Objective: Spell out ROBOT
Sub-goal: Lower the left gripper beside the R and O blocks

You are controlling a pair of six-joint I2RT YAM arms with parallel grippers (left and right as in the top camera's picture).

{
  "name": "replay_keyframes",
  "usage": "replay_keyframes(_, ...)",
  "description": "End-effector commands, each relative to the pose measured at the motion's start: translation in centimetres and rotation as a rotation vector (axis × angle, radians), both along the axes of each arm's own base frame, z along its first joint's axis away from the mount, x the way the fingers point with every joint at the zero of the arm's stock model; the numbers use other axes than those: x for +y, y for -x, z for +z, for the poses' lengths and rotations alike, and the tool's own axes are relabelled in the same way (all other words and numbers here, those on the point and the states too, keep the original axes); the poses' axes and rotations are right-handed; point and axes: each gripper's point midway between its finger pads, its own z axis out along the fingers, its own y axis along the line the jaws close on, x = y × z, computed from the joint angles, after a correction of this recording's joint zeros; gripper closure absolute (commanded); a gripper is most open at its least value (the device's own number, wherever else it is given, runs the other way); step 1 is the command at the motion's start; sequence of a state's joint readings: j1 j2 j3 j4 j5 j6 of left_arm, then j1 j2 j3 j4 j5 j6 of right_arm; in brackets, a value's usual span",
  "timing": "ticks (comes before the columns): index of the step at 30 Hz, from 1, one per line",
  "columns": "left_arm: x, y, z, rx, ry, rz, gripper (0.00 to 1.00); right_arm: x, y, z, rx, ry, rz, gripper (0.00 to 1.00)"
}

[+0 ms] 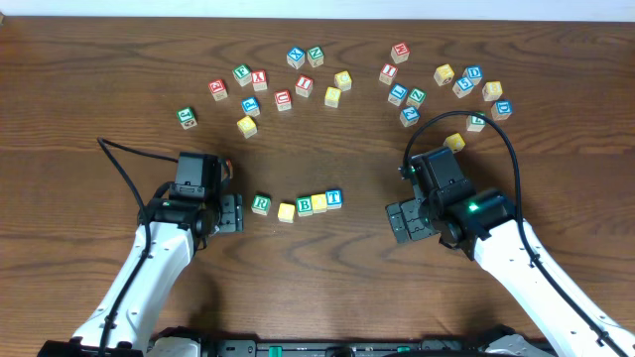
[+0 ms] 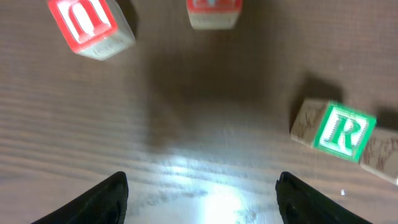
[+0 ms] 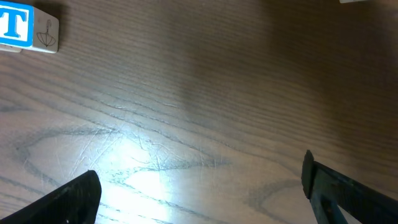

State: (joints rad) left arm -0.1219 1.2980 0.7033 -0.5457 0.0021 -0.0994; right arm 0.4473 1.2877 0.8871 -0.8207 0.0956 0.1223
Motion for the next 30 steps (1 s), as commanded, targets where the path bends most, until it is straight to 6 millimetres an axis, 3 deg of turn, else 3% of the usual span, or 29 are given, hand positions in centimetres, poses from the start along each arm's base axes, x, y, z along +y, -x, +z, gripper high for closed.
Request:
replay_keyframes(1,-0.7,1.1,-0.4,0.050,0.030,-0.032,0.25,-0.3,0.1,-0.3,0.006,0.009,-0.015,0.01)
replay_keyframes(5,-0.7,2.4,-0.5,0.098,0.032,-0.029,0.26,-0.3,0.1,-0.3,0.006,0.009,-0.015,0.01)
replay_keyframes(10,-2.2,2.4,0.3,0.063,0.059,-0.056,0.43,-0.3,0.1,-0.3,0.006,0.010,-0.015,0.01)
replay_keyframes(16,-3.3,2.4,1.2,0.026,0.072,-0.081,0.51,-0.3,0.1,-0.3,0.006,0.009,-0.015,0.01)
replay_keyframes(21,-3.9,2.9,1.1,0.046,0.081,-0.072,0.80,-0.3,0.1,-0.3,0.006,0.009,-0.015,0.01)
replay_keyframes(25,-4.6,3.4,1.0,0.058,0.082,-0.091,0.85,-0.3,0.1,-0.3,0.006,0.009,-0.015,0.01)
replay_keyframes(26,-4.8,3.5,1.0,0.061,0.082,-0.097,0.92,-0.3,0.1,-0.3,0.006,0.009,-0.015,0.01)
replay_keyframes(30,-5.4,4.2,0.6,0.087,0.075,-0.128,0.93,-0.3,0.1,-0.3,0.006,0.009,-0.015,0.01)
